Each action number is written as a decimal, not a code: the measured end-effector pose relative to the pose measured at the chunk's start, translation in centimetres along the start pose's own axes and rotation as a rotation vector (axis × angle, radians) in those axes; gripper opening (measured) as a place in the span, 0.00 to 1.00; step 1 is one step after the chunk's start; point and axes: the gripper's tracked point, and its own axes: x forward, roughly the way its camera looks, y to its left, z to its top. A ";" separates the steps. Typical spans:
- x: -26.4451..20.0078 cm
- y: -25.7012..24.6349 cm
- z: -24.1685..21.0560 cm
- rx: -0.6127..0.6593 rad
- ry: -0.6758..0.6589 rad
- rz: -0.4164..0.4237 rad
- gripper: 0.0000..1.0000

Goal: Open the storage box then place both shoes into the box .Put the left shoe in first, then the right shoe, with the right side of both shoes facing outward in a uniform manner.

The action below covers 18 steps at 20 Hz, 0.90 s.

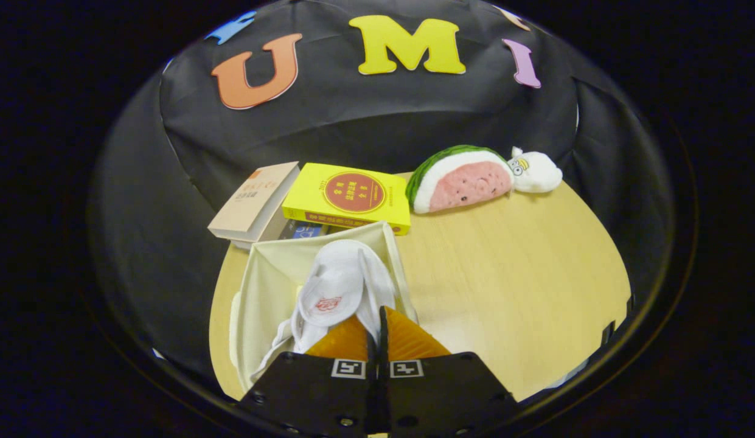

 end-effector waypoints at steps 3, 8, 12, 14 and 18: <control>0.8 0.2 -1.3 0.019 0.038 0.019 0.02; -1.4 0.4 1.4 -0.062 -0.103 0.068 0.46; -4.2 0.3 1.4 -0.083 -0.143 0.129 0.77; -5.6 -0.5 2.2 -0.080 -0.196 0.158 0.93; -9.3 -4.0 3.4 -0.092 -0.348 0.145 0.96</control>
